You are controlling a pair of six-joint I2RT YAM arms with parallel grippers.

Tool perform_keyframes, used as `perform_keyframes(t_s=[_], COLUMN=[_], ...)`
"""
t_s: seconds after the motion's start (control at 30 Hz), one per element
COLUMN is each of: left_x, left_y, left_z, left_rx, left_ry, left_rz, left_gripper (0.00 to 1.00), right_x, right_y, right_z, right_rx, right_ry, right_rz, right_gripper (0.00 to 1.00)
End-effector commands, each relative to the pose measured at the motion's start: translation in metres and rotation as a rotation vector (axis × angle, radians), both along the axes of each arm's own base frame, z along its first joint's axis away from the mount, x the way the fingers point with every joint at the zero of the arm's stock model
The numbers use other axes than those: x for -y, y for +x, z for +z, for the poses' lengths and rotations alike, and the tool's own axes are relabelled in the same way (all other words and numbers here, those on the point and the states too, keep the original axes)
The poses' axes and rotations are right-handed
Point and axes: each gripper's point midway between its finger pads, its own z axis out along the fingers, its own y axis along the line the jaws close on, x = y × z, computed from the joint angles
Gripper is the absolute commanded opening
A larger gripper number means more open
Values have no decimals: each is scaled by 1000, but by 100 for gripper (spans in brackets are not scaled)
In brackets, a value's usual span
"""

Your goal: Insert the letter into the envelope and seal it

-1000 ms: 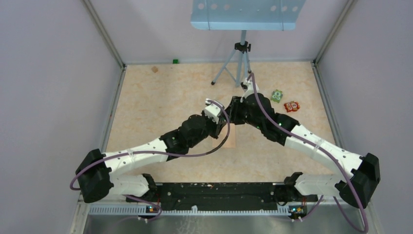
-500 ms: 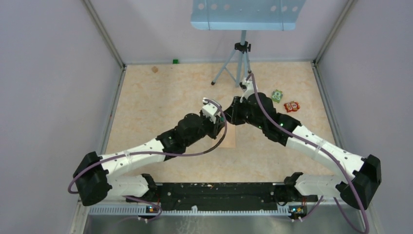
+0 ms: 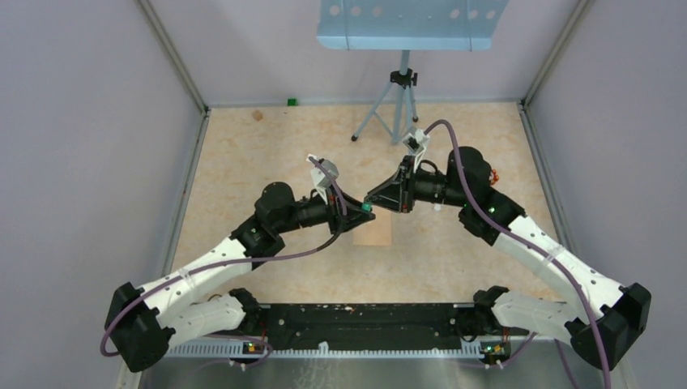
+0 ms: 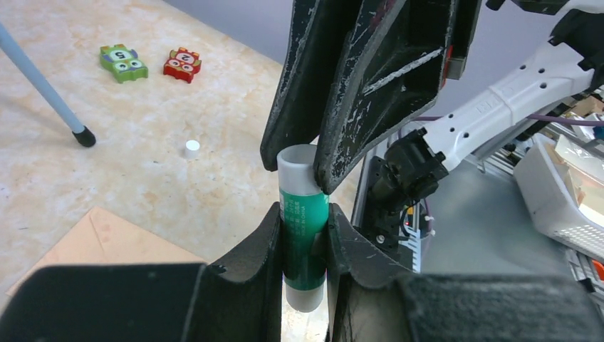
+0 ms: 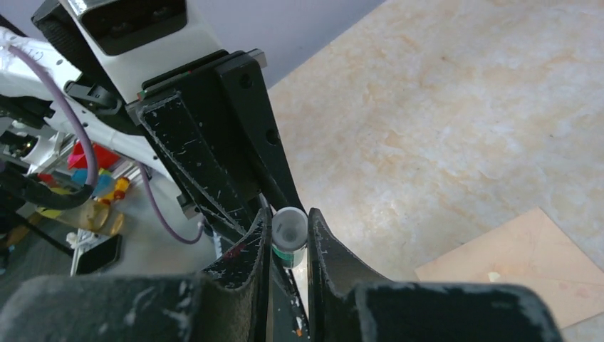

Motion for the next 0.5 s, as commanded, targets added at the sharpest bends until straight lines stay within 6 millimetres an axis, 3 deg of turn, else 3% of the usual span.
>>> perform_keyframes(t_s=[0.0,0.07,0.13,0.27,0.47], left_x=[-4,-5,-6,-8,-10], left_y=[-3,11,25,50,67], left_z=[29,19,6,-16,-27], left_rx=[71,90,76,135,196], left_ry=[-74,-25,29,160,266], left_rz=[-7,52,128,356,543], left_gripper=[0,0,0,0,0], right_x=[4,10,16,28,32], right_y=[-11,1,11,31,43], right_z=[10,10,13,15,-4], right_rx=[50,41,21,-57,-118], right_ry=[21,6,18,53,-27], right_rz=[51,-44,-131,-331,-539], right_gripper=[23,53,67,71,64])
